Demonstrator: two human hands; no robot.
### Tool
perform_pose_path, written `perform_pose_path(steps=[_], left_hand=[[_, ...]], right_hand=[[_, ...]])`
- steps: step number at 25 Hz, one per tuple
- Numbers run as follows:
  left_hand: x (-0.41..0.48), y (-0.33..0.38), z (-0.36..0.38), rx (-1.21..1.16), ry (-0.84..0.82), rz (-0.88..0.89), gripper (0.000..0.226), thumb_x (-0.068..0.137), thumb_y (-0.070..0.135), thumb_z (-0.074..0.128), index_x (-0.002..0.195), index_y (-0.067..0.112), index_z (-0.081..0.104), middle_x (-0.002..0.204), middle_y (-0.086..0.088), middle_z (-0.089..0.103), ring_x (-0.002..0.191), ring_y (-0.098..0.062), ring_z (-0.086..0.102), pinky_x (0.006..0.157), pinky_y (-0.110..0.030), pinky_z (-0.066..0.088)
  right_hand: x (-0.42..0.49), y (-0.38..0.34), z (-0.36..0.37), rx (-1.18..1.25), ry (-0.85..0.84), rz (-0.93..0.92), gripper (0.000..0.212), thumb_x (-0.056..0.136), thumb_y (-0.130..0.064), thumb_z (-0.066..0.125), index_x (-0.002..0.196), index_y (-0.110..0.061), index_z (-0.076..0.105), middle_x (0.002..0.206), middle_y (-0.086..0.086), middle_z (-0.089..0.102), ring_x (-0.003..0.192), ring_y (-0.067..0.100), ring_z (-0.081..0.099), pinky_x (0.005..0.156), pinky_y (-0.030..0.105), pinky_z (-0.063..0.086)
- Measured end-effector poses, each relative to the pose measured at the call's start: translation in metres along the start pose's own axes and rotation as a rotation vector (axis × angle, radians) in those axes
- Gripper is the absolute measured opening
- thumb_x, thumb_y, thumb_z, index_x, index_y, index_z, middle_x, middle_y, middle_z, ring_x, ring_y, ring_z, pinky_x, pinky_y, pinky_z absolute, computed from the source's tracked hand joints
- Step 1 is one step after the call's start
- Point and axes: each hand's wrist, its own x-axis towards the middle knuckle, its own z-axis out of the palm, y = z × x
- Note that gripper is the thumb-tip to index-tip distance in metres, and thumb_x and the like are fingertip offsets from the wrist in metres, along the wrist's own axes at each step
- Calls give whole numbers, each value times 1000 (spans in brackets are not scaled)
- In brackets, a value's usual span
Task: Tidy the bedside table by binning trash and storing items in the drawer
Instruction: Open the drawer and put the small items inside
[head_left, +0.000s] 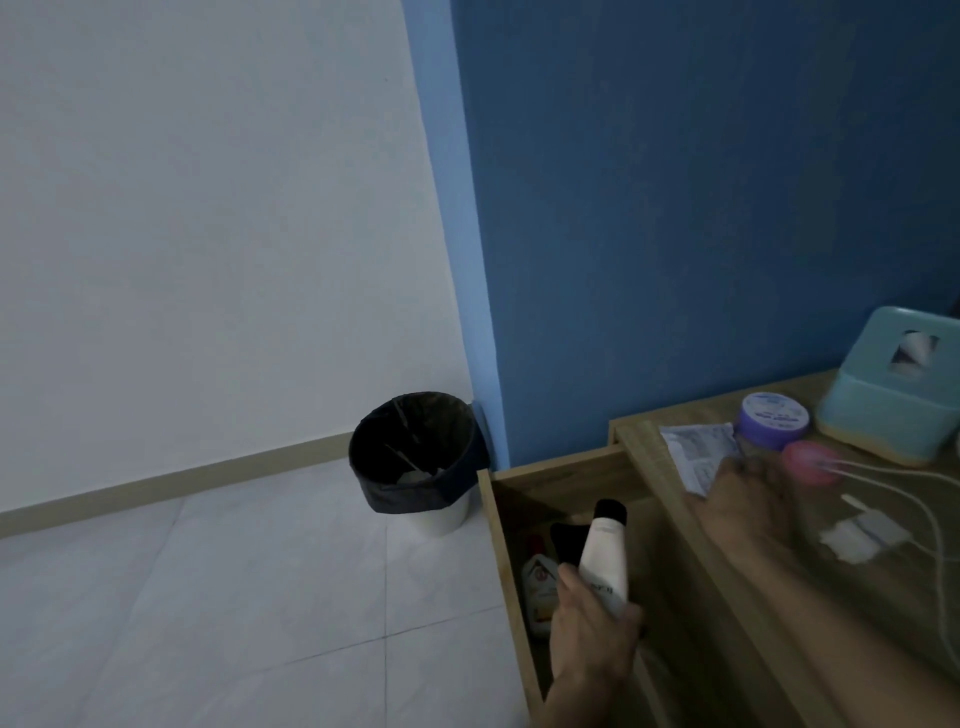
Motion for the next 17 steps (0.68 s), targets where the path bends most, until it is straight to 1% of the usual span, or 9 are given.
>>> perform_pose_path(steps=[3,6,9,11,12,14,15,16,17], left_hand=[[2,-1,2,-2,12,19,74,83,31,65,139,22,18,138,-2,44,123,-20,50,103,-37,46],[7,4,1,-26,36,40,69,81,33,67,134,23,24,134,-2,48,118,-20,54,96,-36,52],[9,3,0,-137,57,-20,74,83,31,67,138,21,20,137,-5,47,120,-23,53,92,-34,53],[2,-4,4,-219,77,-127,83,83,31,66,144,16,12,142,-9,44,126,-26,49,101,-38,48],[-3,-10,6,-245,81,-189,86,84,31,66,146,13,9,143,-10,42,128,-27,47,104,-39,45],[-13,-25,15,-298,114,-260,88,85,29,65,147,9,6,143,-12,41,130,-28,46,107,-40,42],[-16,-32,21,-325,125,-288,87,86,29,63,146,8,5,143,-13,40,130,-29,45,108,-40,40],[-21,-38,23,-373,122,-329,85,88,30,61,146,7,3,144,-14,39,130,-29,44,108,-40,39],[-25,-46,30,-472,130,-383,84,90,37,58,147,7,4,143,-14,40,130,-30,44,108,-39,38]], right_hand=[[-5,-1,-2,91,-16,31,74,79,-43,60,136,-11,23,133,18,32,120,31,37,89,38,42],[-11,-4,-4,118,-39,61,80,76,-39,66,137,-9,23,131,20,39,118,33,42,89,39,42],[-26,-13,-2,236,-151,74,106,58,-35,81,139,-12,17,133,19,38,120,34,40,93,41,40],[-47,-22,5,175,-199,41,114,50,-42,83,138,-12,18,135,17,36,122,33,40,97,41,39],[-62,-25,8,97,-203,3,112,50,-45,82,136,-11,20,135,16,37,121,31,41,96,39,41],[-89,-26,12,-18,-124,-114,101,53,-44,80,130,-11,23,131,14,41,118,27,44,87,33,44],[-100,-25,16,-39,-73,-164,98,54,-44,79,127,-10,23,129,13,43,115,27,45,83,31,45],[-112,-22,23,-38,-67,-193,96,54,-44,78,126,-10,25,126,13,46,112,27,46,79,30,44],[-124,-20,32,-5,-106,-187,94,55,-43,78,126,-9,26,123,13,48,110,27,48,77,30,43]])
